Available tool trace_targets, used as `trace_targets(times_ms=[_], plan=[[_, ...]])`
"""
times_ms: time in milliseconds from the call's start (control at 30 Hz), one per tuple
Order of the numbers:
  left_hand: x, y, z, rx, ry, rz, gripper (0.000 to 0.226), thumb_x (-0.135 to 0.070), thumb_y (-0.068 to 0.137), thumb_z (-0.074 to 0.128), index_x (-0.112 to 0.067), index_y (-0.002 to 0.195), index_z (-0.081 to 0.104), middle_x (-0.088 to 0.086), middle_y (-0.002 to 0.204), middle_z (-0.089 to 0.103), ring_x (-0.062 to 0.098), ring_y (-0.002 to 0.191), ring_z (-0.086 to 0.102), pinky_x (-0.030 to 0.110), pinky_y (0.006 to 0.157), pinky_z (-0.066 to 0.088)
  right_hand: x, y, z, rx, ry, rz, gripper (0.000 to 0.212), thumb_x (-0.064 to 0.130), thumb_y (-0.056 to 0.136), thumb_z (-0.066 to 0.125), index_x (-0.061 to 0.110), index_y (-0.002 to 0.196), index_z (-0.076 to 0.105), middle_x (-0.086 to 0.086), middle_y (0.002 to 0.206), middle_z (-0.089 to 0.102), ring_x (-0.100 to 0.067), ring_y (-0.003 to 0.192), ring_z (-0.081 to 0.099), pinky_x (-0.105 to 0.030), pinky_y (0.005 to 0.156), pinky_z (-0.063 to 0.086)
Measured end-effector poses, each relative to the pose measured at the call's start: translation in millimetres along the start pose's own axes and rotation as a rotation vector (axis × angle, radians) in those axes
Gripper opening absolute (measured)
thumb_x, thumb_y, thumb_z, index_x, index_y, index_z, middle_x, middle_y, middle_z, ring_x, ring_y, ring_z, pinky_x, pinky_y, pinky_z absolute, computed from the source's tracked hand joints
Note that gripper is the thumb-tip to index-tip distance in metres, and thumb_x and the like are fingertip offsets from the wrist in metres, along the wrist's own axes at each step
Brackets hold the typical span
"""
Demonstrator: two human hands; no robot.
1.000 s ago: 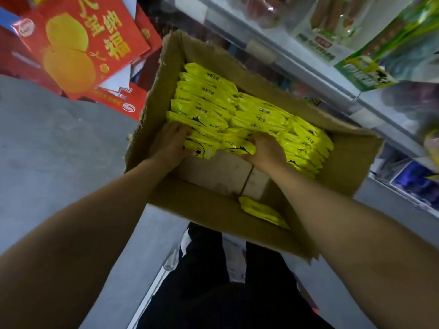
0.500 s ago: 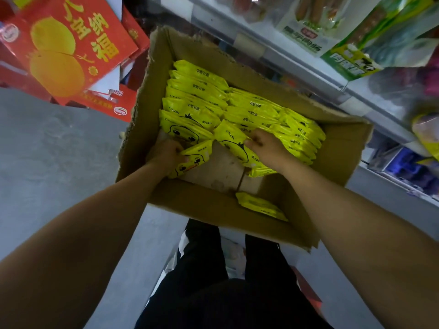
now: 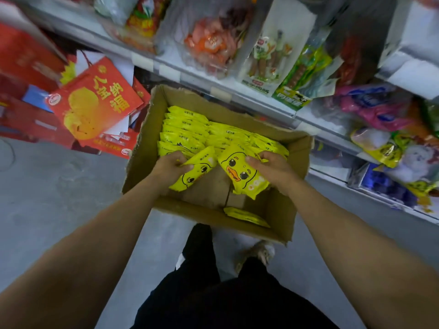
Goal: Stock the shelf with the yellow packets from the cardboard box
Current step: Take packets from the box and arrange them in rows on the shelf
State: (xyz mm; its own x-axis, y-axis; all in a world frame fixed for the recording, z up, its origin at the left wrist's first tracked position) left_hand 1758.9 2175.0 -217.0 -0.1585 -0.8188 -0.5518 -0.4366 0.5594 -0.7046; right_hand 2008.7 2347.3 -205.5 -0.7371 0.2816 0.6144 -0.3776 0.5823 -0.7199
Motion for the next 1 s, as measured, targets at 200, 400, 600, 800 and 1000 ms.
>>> trace_targets(times_ms=[200, 400, 600, 800, 1000], plan=[[-67, -51, 37, -0.055, 0.018, 0.135, 0.027, -0.034, 0.094, 0.061, -0.011, 0.108, 0.056, 0.008, 0.087, 0.054, 0.021, 0.079, 0.045, 0.029, 0.064, 0.034, -1, -54, -59, 0.009, 0.132, -0.111, 0.035, 0.034, 0.077, 0.083, 0.018, 0.105, 0.070, -0.002, 0.100, 0.076, -0.018, 0.090, 0.073, -0.038, 0.085, 0.058], [-144, -132, 107, -0.093, -0.118, 0.207, 0.035, -0.043, 0.087, 0.067, -0.018, 0.108, 0.054, -0.004, 0.081, 0.051, 0.019, 0.083, 0.049, 0.025, 0.058, 0.035, -42, -136, -166, -0.124, 0.214, -0.216, 0.031, 0.030, 0.078, 0.082, 0.018, 0.104, 0.072, -0.002, 0.098, 0.077, -0.023, 0.090, 0.073, -0.048, 0.083, 0.059], [-243, -207, 201, 0.092, -0.191, 0.368, 0.047, -0.034, 0.071, 0.084, -0.022, 0.112, 0.065, -0.005, 0.103, 0.072, 0.012, 0.093, 0.069, 0.029, 0.080, 0.054, -91, -229, -285, -0.260, 0.372, -0.337, 0.026, 0.018, 0.084, 0.077, 0.020, 0.109, 0.070, -0.002, 0.099, 0.076, -0.020, 0.084, 0.073, -0.043, 0.078, 0.060], [-357, -283, 268, 0.103, -0.111, 0.601, 0.035, -0.027, 0.070, 0.085, -0.020, 0.102, 0.073, -0.002, 0.093, 0.076, 0.014, 0.084, 0.072, 0.032, 0.078, 0.057, -125, -320, -399, -0.469, 0.453, -0.492, 0.025, 0.014, 0.083, 0.077, 0.015, 0.107, 0.071, -0.003, 0.095, 0.077, -0.019, 0.081, 0.072, -0.038, 0.077, 0.060], [-455, -345, 320, 0.169, -0.024, 0.780, 0.030, -0.018, 0.072, 0.084, -0.018, 0.100, 0.072, -0.004, 0.087, 0.076, 0.006, 0.072, 0.071, 0.022, 0.062, 0.054, -139, -389, -502, -0.643, 0.560, -0.631, 0.022, 0.012, 0.083, 0.076, 0.015, 0.104, 0.071, -0.003, 0.097, 0.077, -0.019, 0.084, 0.072, -0.035, 0.077, 0.057]])
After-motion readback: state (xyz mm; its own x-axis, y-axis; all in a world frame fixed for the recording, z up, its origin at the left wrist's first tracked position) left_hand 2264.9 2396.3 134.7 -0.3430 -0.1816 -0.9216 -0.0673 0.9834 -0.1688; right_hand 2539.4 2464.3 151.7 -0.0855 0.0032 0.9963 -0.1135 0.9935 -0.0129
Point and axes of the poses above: each hand's wrist, its own y-axis towards the middle knuckle, its own z-axis out of the palm, x = y × z, the point moved 10 cm from there along y, towards the middle knuckle
